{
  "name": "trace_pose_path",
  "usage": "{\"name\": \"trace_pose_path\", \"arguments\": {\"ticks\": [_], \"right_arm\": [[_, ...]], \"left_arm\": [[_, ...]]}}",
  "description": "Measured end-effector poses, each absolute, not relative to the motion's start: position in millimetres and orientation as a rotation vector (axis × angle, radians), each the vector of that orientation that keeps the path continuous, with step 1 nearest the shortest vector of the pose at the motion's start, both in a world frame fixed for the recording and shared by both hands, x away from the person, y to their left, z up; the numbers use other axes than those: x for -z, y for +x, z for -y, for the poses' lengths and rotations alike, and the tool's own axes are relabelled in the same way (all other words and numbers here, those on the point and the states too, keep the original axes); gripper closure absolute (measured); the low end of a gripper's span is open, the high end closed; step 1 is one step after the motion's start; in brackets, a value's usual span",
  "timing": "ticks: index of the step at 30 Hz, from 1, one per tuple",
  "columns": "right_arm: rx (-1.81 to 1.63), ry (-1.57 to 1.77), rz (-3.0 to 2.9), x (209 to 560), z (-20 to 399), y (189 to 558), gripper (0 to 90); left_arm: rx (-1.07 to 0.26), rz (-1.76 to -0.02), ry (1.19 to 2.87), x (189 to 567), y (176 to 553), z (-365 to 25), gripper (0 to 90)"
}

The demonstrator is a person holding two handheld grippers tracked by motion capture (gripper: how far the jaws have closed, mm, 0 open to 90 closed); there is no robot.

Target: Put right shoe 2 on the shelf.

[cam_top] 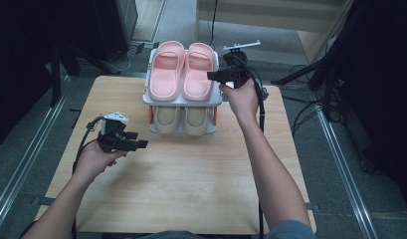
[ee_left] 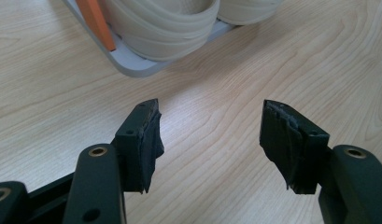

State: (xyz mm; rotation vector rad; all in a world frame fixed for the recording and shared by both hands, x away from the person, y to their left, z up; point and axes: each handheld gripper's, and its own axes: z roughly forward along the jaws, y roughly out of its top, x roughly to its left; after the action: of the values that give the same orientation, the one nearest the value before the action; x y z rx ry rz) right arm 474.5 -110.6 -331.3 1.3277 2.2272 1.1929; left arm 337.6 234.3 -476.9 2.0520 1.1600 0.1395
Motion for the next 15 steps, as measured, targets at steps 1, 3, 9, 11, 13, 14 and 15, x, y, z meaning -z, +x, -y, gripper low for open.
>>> {"name": "trace_pose_path", "arguments": {"ticks": [1, 3, 9, 11, 13, 14, 15], "right_arm": [[-1.216, 1.29, -2.23, 331, 113, 468, 52.7], [-1.22, 1.282, -2.232, 331, 114, 465, 52.3], [-1.255, 1.237, -2.235, 335, 124, 451, 50.4], [-1.262, 1.219, -2.237, 338, 127, 446, 50.1], [-1.269, 1.206, -2.239, 340, 130, 442, 49.7], [-1.267, 1.2, -2.242, 342, 131, 440, 49.3], [-1.267, 1.192, -2.244, 343, 133, 438, 49.2]], "left_arm": [[-0.133, -1.161, 2.051, 478, 339, -233, 38.6], [-0.131, -1.163, 2.049, 478, 339, -232, 38.6], [-0.133, -1.153, 2.068, 477, 343, -229, 38.5], [-0.13, -1.153, 2.07, 477, 345, -228, 38.5], [-0.131, -1.149, 2.076, 477, 346, -227, 38.5], [-0.13, -1.149, 2.077, 477, 346, -227, 38.5], [-0.13, -1.149, 2.077, 477, 346, -227, 38.6]]}}
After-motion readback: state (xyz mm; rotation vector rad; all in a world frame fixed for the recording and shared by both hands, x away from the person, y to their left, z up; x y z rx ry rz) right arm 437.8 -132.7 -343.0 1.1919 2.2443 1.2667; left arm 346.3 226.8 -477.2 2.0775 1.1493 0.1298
